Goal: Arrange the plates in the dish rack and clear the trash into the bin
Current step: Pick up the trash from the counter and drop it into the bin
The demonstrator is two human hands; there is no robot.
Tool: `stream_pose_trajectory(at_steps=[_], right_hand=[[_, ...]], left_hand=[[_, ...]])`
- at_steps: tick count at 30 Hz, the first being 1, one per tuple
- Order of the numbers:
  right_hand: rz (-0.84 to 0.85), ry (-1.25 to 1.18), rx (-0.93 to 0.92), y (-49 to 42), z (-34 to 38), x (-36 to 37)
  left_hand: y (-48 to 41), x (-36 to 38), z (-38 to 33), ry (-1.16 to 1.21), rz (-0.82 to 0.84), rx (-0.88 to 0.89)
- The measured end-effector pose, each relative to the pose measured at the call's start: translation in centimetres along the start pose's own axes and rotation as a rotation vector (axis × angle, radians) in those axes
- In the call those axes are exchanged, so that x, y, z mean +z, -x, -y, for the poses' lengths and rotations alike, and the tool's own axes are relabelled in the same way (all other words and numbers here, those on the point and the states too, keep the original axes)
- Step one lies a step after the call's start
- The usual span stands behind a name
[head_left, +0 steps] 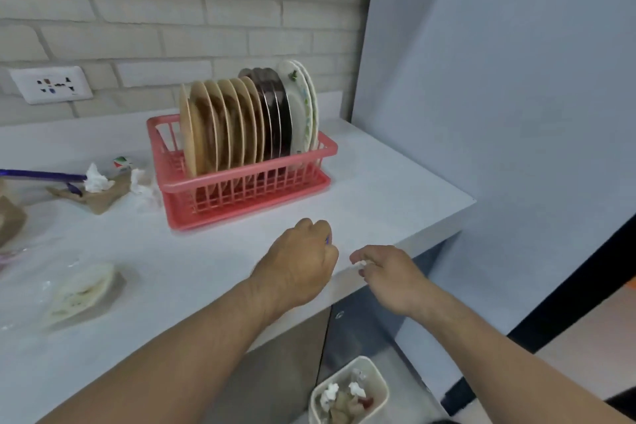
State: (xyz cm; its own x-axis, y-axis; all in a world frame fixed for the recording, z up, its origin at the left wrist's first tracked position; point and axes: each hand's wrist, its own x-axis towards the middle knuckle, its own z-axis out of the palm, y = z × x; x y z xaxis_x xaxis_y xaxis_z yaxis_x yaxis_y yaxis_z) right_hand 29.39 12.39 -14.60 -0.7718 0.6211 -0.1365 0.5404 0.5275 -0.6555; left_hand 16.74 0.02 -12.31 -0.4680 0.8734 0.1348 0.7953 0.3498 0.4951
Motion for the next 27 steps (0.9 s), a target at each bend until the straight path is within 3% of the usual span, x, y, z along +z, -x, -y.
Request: stream_pose_trajectory(at_steps=[6, 10, 14, 17, 22, 27], right_hand=[[0.113, 0.073, -0.066, -0.2, -5.9, -1.6], [0.185, 0.055, -0.104, -0.3, -9.8, -0.8], [0.250, -0.011, -0.014, -0.3, -15.0, 2.0], [0.261, 0.028, 0.016, -1.6, -20.2, 5.6], [0.207, 0.097, 0.098, -4.8, -29.9, 14.1], [0.178, 0.138, 0.153, -8.4, -39.7, 25.5]], left_hand=[[-1.1, 6.1, -2.7, 0.020, -0.014, -0.088], [-0.5, 10.1, -3.6, -0.012, 0.016, 0.022], [0.0, 15.6, -2.5, 0.018, 0.036, 0.048], [0.3, 21.0, -0.1, 0.035, 0.087, 0.019], [1.4, 34.1, 6.7, 0.012, 0.357, -0.053], [2.4, 46.0, 13.9, -0.006, 0.436, -0.194]])
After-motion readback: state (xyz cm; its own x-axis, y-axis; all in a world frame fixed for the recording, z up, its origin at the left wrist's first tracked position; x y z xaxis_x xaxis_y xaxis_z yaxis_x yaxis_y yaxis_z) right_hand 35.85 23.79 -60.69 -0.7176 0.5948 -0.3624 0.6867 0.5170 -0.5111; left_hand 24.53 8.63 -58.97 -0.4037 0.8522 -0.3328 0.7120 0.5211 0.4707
